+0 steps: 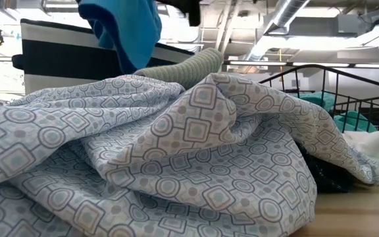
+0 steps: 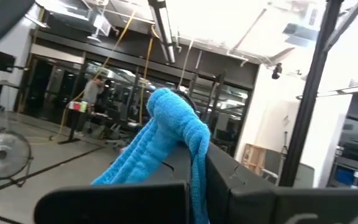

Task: Pick & Place Cloths
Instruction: Put the blue shorts into the wire basket

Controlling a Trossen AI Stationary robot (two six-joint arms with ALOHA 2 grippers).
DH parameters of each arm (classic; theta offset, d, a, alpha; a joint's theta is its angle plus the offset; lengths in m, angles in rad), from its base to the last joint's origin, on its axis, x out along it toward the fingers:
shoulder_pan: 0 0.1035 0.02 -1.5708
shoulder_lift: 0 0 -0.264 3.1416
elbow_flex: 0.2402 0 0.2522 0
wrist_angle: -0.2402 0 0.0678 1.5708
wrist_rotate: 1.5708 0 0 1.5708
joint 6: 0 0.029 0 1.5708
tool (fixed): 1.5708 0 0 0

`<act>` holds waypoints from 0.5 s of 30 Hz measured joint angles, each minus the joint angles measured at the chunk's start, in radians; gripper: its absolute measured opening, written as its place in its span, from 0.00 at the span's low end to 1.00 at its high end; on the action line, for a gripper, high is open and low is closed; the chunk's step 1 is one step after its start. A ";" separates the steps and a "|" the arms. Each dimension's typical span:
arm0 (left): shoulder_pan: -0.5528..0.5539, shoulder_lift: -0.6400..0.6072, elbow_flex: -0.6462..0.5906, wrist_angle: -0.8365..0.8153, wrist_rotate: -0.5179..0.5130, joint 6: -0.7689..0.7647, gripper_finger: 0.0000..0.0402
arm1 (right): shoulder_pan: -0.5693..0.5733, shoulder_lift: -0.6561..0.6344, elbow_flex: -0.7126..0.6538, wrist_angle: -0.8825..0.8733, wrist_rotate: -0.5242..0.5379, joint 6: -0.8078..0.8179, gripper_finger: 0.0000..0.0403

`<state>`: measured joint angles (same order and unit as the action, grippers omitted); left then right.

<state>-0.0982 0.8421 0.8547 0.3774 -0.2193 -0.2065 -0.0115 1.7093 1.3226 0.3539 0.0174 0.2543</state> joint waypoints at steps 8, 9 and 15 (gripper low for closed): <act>0.000 0.012 0.001 0.010 0.114 -0.008 0.00 | -0.028 0.152 0.198 -0.005 -0.180 -0.003 0.71; 0.000 0.013 0.001 0.004 0.114 -0.008 0.00 | -0.029 0.167 0.223 -0.008 -0.196 -0.002 0.71; 0.000 0.038 0.001 0.010 0.114 -0.007 0.00 | -0.020 0.249 0.371 -0.040 -0.234 -0.030 0.71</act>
<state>-0.0978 0.8805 0.8558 0.3870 -0.1051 -0.2138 -0.0317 1.9583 1.6936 0.3144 -0.2170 0.2244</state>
